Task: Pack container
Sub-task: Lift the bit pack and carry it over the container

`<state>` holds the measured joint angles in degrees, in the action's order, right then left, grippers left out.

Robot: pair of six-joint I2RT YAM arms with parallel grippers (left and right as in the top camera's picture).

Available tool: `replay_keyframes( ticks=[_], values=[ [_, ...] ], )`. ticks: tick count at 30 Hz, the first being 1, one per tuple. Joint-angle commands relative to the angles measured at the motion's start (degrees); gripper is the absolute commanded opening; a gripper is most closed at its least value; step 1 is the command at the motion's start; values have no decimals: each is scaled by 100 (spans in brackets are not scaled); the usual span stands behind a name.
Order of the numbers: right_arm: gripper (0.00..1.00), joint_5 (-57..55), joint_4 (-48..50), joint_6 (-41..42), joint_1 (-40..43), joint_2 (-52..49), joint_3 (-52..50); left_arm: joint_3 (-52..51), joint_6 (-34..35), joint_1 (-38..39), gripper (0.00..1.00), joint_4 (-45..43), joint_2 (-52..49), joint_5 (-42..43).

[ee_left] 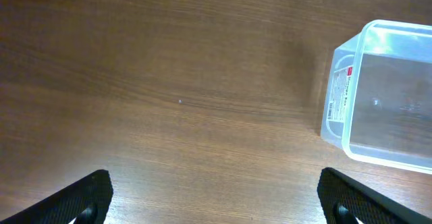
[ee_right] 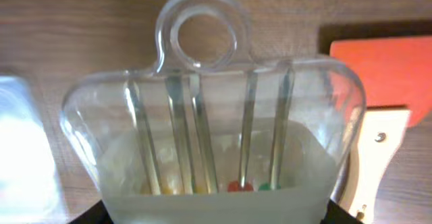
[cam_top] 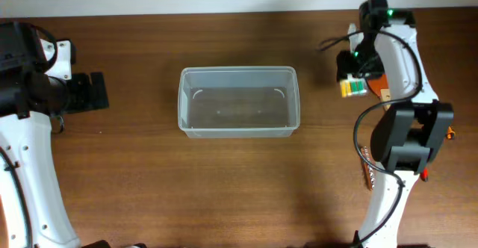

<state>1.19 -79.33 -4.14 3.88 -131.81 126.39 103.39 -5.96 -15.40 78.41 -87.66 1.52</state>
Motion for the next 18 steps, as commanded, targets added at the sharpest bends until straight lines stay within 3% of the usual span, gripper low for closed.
replay_keyframes(
  ticks=[1, 9, 18],
  values=[
    [57, 186, -280, 2, -317, 31, 726, 90, 72, -26, 99, -35, -15, 22],
    [57, 186, -922, -584, -1497, 42, 1969, 90, 74, -26, 99, -101, -15, 22],
    [59, 190, -846, -1370, -3447, 39, 2081, 90, 72, -26, 99, -120, -15, 20]
  ],
)
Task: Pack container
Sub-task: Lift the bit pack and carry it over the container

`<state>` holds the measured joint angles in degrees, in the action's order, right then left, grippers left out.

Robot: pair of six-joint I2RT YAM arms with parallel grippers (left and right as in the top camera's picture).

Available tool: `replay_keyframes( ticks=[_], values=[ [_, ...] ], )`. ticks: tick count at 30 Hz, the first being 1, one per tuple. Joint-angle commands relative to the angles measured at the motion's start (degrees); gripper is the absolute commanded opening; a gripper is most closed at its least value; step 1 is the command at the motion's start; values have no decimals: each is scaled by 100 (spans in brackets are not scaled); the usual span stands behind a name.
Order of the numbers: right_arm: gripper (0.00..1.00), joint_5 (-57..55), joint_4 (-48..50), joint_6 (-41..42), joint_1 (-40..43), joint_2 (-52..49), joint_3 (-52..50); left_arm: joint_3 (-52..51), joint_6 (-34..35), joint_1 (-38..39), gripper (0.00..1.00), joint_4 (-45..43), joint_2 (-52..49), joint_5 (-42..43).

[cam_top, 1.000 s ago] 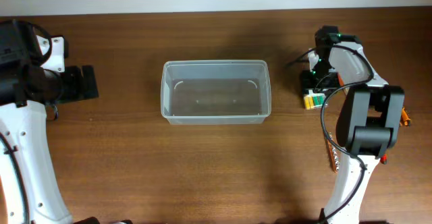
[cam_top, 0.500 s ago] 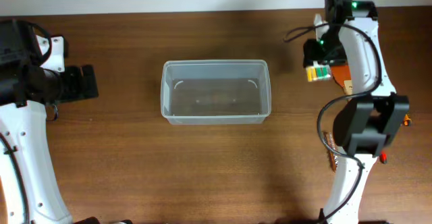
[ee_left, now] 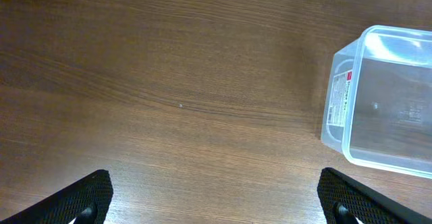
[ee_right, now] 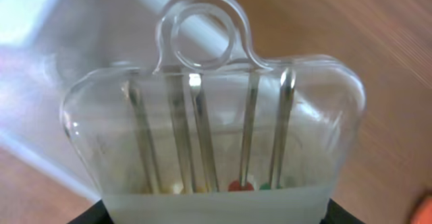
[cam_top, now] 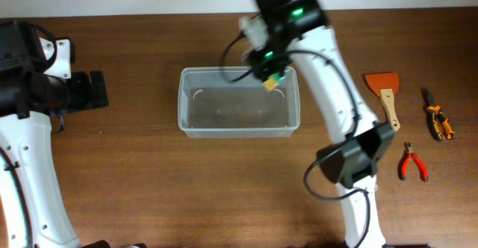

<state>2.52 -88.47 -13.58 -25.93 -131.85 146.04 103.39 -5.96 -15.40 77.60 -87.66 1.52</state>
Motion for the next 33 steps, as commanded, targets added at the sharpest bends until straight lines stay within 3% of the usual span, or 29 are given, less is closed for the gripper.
replay_keyframes(
  ticks=[1, 10, 17, 33],
  values=[
    [59, 52, 107, -466, -595, 35, 111, 90, 72, -26, 99, -46, -15, 20],
    [63, 120, 656, -894, -1235, 26, -684, 90, 70, -26, 99, -66, -15, 20],
    [63, 118, 1298, -997, -1115, 26, -1663, 90, 70, -26, 99, -63, -15, 20],
    [68, 160, 2505, -973, -809, 20, -2817, 90, 72, -26, 99, -79, -15, 20]
  ],
)
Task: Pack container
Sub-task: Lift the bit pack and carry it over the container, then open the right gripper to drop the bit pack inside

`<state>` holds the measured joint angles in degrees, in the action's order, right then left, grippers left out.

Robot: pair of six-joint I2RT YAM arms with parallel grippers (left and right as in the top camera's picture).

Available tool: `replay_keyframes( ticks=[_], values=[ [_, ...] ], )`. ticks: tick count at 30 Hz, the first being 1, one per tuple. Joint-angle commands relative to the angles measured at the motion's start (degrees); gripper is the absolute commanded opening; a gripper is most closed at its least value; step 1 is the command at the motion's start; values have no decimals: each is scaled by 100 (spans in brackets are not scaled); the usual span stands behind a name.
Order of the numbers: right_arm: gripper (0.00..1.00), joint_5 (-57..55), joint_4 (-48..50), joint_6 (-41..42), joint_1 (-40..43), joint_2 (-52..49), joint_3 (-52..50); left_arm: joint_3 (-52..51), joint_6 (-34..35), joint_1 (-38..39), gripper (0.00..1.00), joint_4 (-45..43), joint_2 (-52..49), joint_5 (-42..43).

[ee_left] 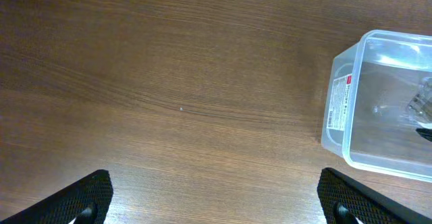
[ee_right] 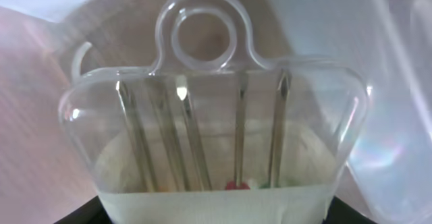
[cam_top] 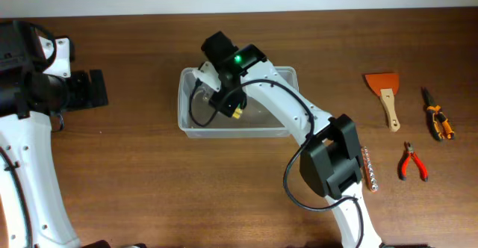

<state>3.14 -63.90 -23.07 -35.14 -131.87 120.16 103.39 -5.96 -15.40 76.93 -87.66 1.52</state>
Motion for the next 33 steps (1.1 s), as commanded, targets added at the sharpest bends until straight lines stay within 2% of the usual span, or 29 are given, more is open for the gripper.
replay_keyframes(
  ticks=[1, 5, 12, 17, 19, 25, 30, 33],
  values=[
    [68, 98, 59, -24, 142, 22, -306, 90, 72, -26, 99, -2, -15, 20],
    [68, 98, 125, -15, 221, 22, -527, 90, 72, -26, 99, 7, -15, 22],
    [88, 103, 190, 109, 319, 24, -577, 90, 72, -26, 99, 7, -15, 22],
    [94, 101, -2, 490, 330, 37, -313, 90, 74, -26, 99, 11, -15, 22],
    [98, 96, -345, 584, 330, 37, 140, 90, 74, -26, 99, 11, -15, 22],
    [99, -461, -1976, 807, 656, 39, 2684, 90, 74, -26, 99, 9, -15, 24],
    [99, -660, -3213, 883, 1408, 42, 4492, 90, 74, -26, 99, 26, -15, 24],
    [99, -575, -3344, 1307, 2035, 201, 4931, 90, 74, -26, 99, 22, -15, 24]
  ],
)
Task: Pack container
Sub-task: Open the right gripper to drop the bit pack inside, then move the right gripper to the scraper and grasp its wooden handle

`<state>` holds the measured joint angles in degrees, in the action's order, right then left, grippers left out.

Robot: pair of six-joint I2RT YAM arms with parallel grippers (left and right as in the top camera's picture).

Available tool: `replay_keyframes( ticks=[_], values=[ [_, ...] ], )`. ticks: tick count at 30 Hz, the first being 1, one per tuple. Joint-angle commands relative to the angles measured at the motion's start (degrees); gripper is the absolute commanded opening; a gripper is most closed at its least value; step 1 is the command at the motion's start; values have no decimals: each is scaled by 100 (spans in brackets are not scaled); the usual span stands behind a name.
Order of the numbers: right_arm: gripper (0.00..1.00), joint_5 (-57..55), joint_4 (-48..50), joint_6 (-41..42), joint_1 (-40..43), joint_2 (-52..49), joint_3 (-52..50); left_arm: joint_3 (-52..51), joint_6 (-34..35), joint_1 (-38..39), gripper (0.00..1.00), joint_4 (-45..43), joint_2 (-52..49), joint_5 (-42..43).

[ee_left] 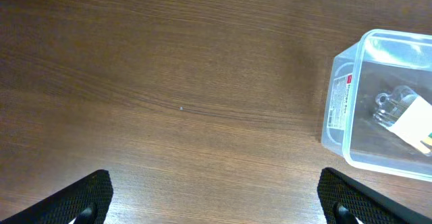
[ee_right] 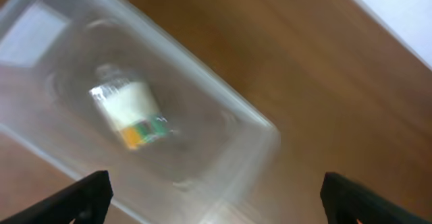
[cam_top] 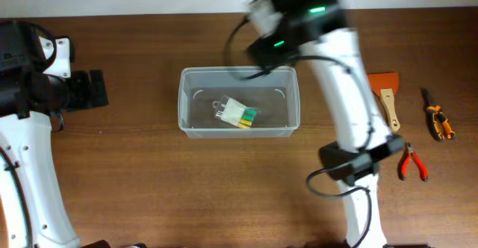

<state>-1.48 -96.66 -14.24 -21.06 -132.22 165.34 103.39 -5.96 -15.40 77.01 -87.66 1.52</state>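
Observation:
The clear plastic container (cam_top: 181, 102) stands mid-table, also in the left wrist view (ee_left: 337, 109) and, blurred, in the right wrist view (ee_right: 256, 133). A clear pack of small screwdrivers (cam_top: 236, 113) with yellow and green ends lies free on its floor (ee_left: 403, 116) (ee_right: 129, 115). Above the container's far side my right gripper (ee_right: 216, 207) is open with nothing between its fingers. My left gripper (ee_left: 216, 207) stands open over bare wood to the left of the container (cam_top: 95, 91).
On the table at the right lie an orange scraper (cam_top: 384, 90), orange-handled cutters (cam_top: 436, 118) and red-handled pliers (cam_top: 413, 163). The right arm's base stands at the front right. The table's far edge meets a white wall.
My right gripper has let go of the screwdriver pack, which now lies in the container. The gripper is open and has moved up and back toward the far rim. The left arm is unchanged.
My right gripper held the screwdriver pack by the scraper at the far right. Then it held it over the container's far right corner, then low inside the container. Now the pack lies there released and the gripper is clear of it. The left arm stayed put.

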Motion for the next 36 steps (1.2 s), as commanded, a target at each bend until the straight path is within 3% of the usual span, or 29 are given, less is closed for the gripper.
replay_keyframes(
  ticks=[1, 8, 13, 19, 25, 36],
  values=[
    [99, -109, -68, 431, 828, 319, 413, 90, 74, -26, 99, 13, -15, 24],
    [99, -192, -68, 308, 2267, 723, -140, 90, 74, -26, 99, -2, -15, 24],
    [99, -190, -63, -339, 3095, 866, -1703, 90, 74, -26, 99, -2, -15, 22],
    [99, -116, 481, -328, 4000, 831, -3392, 90, 72, -26, 99, -109, -15, 22],
    [99, 39, 1488, -332, 4387, 826, -4463, 90, 74, -26, 99, -286, -15, 22],
    [99, 175, 2736, -800, 4286, 809, -5866, 90, 74, -26, 99, -286, -15, 22]
  ],
)
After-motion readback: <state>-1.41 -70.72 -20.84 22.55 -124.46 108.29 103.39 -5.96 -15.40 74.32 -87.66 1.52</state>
